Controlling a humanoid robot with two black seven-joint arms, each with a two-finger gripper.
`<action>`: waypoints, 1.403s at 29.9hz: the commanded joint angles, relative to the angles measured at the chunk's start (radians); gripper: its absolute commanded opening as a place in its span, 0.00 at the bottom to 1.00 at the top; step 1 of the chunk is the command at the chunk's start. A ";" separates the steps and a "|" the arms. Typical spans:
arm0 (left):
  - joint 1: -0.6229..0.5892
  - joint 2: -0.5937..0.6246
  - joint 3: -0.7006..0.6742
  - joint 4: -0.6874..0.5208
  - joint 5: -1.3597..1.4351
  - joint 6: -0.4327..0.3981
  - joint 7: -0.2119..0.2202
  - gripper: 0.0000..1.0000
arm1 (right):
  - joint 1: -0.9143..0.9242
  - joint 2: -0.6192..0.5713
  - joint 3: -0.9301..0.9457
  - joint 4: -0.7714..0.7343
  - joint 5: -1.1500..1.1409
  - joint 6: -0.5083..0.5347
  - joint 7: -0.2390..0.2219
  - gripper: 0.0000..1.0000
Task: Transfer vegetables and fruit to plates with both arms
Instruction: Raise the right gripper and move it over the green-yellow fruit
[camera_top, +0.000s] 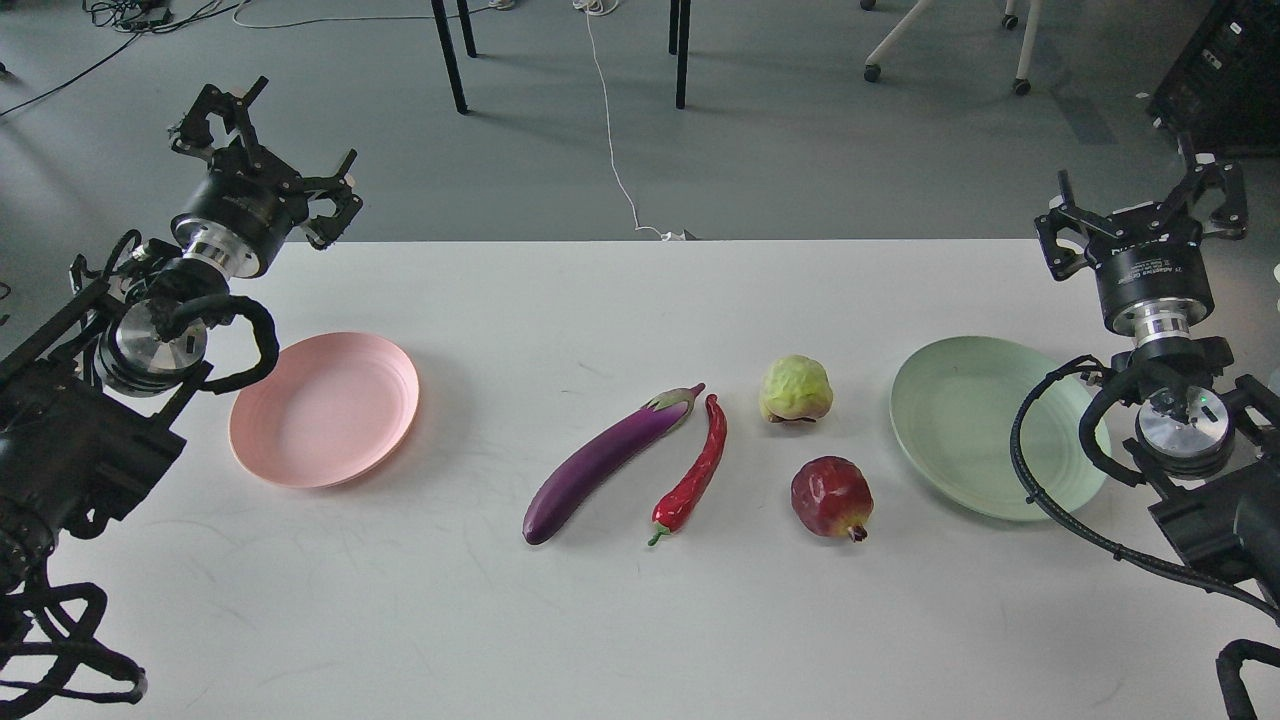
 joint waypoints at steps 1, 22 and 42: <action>-0.001 0.000 0.003 -0.001 0.003 -0.010 -0.012 0.98 | -0.001 0.001 -0.006 0.001 0.000 0.000 0.003 0.99; -0.004 0.032 -0.003 -0.020 -0.001 -0.019 -0.012 0.98 | 0.350 -0.202 -0.507 0.121 -0.075 0.000 0.003 0.99; 0.002 0.041 0.000 -0.013 0.000 -0.069 -0.012 0.98 | 0.949 0.278 -1.946 0.073 -0.336 -0.096 0.023 0.99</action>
